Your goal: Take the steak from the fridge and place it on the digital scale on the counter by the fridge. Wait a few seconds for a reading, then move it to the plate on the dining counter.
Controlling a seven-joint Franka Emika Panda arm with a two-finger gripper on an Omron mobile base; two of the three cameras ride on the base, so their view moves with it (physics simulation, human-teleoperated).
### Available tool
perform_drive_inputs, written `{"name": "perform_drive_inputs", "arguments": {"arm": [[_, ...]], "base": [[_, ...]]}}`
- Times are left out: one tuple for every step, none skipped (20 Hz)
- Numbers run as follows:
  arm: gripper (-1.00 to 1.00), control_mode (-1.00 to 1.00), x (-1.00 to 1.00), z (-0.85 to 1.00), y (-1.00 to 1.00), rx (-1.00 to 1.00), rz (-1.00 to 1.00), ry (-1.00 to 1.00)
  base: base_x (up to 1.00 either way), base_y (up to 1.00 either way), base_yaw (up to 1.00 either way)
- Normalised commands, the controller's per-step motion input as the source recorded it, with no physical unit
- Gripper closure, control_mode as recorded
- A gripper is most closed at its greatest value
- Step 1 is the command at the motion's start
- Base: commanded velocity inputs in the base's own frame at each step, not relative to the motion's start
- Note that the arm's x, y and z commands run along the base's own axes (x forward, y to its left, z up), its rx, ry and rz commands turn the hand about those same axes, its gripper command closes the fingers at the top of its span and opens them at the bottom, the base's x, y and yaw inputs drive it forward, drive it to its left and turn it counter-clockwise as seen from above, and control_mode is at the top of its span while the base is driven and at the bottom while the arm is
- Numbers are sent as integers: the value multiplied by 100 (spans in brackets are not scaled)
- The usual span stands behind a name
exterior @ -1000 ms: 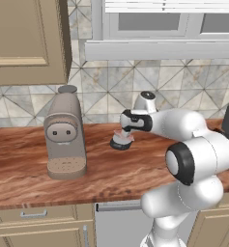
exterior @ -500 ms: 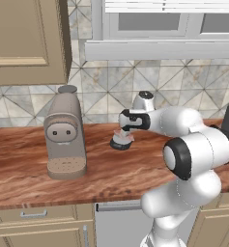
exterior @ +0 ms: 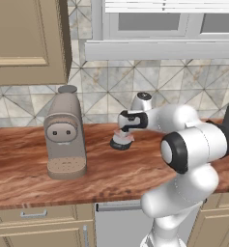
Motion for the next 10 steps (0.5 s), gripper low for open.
{"name": "perform_drive_inputs", "arguments": {"arm": [[-100,-100,2,-20,0,-3,0,0],[-100,-100,1,-19,0,-3,0,0],[-100,-100,0,-19,0,-2,0,0],[-100,-100,0,-16,0,-2,0,0],[-100,-100,1,-15,0,-1,-1,0],[-100,-100,1,-12,0,-1,-1,0],[-100,-100,4,-11,0,-1,-1,0],[-100,-100,6,-11,0,-1,-1,0],[-100,-100,13,-10,0,-1,-1,1],[-100,-100,14,-8,0,-1,-1,1]], "base": [[0,0,0],[0,0,0],[0,0,0],[0,0,0],[0,0,0],[0,0,0],[0,0,0],[0,0,0],[0,0,0],[0,0,0]]}}
